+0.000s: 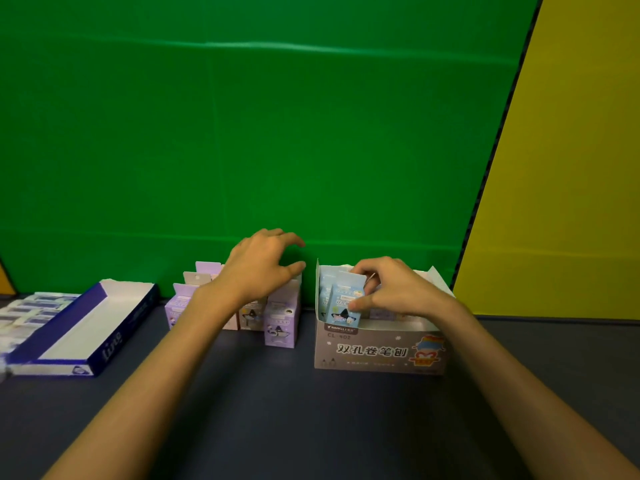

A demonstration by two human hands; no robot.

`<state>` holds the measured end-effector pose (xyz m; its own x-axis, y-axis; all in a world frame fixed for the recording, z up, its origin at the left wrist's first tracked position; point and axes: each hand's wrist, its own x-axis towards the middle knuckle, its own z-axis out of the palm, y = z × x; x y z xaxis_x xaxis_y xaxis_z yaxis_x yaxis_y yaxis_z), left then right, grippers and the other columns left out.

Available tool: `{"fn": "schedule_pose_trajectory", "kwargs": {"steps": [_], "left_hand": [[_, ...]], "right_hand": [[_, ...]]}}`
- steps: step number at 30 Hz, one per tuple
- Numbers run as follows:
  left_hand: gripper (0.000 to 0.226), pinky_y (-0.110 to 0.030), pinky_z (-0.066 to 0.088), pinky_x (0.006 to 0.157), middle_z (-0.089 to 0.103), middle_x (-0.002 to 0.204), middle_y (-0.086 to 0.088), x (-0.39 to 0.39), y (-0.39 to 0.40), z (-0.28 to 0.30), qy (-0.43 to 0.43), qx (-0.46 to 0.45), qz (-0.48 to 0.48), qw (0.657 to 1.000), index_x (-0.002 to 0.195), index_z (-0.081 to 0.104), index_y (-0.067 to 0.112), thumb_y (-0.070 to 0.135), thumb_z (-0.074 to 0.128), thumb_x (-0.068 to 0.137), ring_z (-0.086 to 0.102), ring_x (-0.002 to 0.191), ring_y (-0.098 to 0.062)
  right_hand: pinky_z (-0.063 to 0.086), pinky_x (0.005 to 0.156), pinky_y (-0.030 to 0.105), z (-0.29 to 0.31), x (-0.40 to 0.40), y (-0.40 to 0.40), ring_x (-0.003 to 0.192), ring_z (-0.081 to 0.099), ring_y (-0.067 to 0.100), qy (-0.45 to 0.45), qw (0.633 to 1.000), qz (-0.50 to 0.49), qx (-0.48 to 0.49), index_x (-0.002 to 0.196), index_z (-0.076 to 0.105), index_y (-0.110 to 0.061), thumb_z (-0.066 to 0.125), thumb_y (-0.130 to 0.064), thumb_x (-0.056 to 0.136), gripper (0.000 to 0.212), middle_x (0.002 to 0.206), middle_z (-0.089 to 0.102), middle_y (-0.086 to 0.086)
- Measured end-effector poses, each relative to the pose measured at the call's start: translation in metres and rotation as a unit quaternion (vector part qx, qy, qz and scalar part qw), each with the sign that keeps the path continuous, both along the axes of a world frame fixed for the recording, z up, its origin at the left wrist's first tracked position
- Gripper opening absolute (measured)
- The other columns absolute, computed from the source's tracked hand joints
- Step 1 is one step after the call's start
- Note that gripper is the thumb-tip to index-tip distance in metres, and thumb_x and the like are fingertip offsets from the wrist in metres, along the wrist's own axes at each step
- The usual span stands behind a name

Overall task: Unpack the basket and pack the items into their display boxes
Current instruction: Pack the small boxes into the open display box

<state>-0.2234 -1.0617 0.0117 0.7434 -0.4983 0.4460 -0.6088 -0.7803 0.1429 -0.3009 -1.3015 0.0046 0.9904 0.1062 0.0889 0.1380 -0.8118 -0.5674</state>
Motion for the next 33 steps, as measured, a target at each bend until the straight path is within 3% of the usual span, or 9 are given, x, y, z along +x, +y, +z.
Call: {"fn": "schedule_pose_trajectory", "kwargs": {"steps": [2, 5, 8, 15, 20, 25, 33], "left_hand": [[0.041, -0.040, 0.048, 0.091, 0.062, 0.124, 0.002, -0.002, 0.014, -0.004, 0.003, -0.003, 0.011, 1.000, 0.129, 0.058, 0.031, 0.047, 0.059, 0.092, 0.054, 0.119, -0.023], [0.038, -0.038, 0.047, 0.090, 0.062, 0.126, 0.003, -0.006, 0.029, -0.011, 0.009, -0.005, 0.014, 1.000, 0.127, 0.060, 0.031, 0.045, 0.058, 0.092, 0.054, 0.118, -0.021], [0.037, -0.037, 0.045, 0.086, 0.062, 0.125, 0.004, -0.009, 0.039, -0.016, 0.012, -0.011, 0.022, 1.000, 0.127, 0.061, 0.030, 0.042, 0.059, 0.092, 0.054, 0.117, -0.022], [0.033, -0.037, 0.045, 0.081, 0.063, 0.113, 0.003, -0.013, 0.056, -0.024, 0.020, -0.026, 0.028, 0.999, 0.122, 0.063, 0.030, 0.037, 0.061, 0.090, 0.055, 0.111, -0.022], [0.033, -0.037, 0.045, 0.081, 0.063, 0.112, 0.003, -0.015, 0.063, -0.026, 0.025, -0.031, 0.030, 0.999, 0.122, 0.062, 0.029, 0.036, 0.062, 0.090, 0.055, 0.110, -0.021], [0.034, -0.038, 0.046, 0.083, 0.064, 0.115, 0.004, -0.019, 0.071, -0.027, 0.027, -0.031, 0.042, 0.998, 0.123, 0.063, 0.029, 0.035, 0.061, 0.089, 0.055, 0.112, -0.021], [0.029, -0.037, 0.045, 0.081, 0.064, 0.115, 0.006, -0.020, 0.079, -0.032, 0.027, -0.040, 0.050, 0.998, 0.120, 0.064, 0.032, 0.036, 0.059, 0.092, 0.055, 0.111, -0.020]], "right_hand": [[0.055, 0.073, 0.031, -0.009, 0.005, 0.007, 0.070, 0.068, 0.006, -0.010, 1.000, -0.010, -0.018, 0.103, 0.067, -0.018, 0.087, -0.022, 0.073, 0.036, 0.072, 0.069, -0.016], [0.049, 0.084, 0.032, -0.020, 0.013, 0.013, 0.090, 0.063, 0.014, -0.035, 0.994, -0.046, -0.089, 0.105, 0.066, -0.023, 0.086, -0.033, 0.073, 0.038, 0.100, 0.071, -0.007], [0.046, 0.077, 0.030, -0.030, 0.018, 0.016, 0.093, 0.060, 0.018, -0.027, 0.992, -0.050, -0.112, 0.106, 0.063, -0.022, 0.086, -0.033, 0.073, 0.042, 0.106, 0.069, -0.001], [0.053, 0.077, 0.034, -0.040, 0.025, 0.024, 0.089, 0.062, 0.018, -0.030, 0.993, -0.050, -0.107, 0.101, 0.057, -0.021, 0.090, -0.032, 0.067, 0.049, 0.098, 0.068, 0.001], [0.041, 0.060, 0.029, -0.038, 0.026, 0.028, 0.074, 0.055, 0.009, -0.041, 0.993, -0.036, -0.106, 0.095, 0.045, -0.024, 0.091, -0.036, 0.066, 0.056, 0.083, 0.062, -0.008], [0.049, 0.069, 0.038, -0.038, 0.025, 0.032, 0.075, 0.061, 0.016, -0.044, 0.995, -0.043, -0.077, 0.097, 0.050, -0.021, 0.093, -0.036, 0.063, 0.057, 0.080, 0.066, -0.002], [0.051, 0.073, 0.039, -0.038, 0.027, 0.038, 0.077, 0.063, 0.015, -0.031, 0.995, -0.047, -0.084, 0.102, 0.049, -0.018, 0.092, -0.036, 0.065, 0.059, 0.080, 0.068, -0.004]]}}
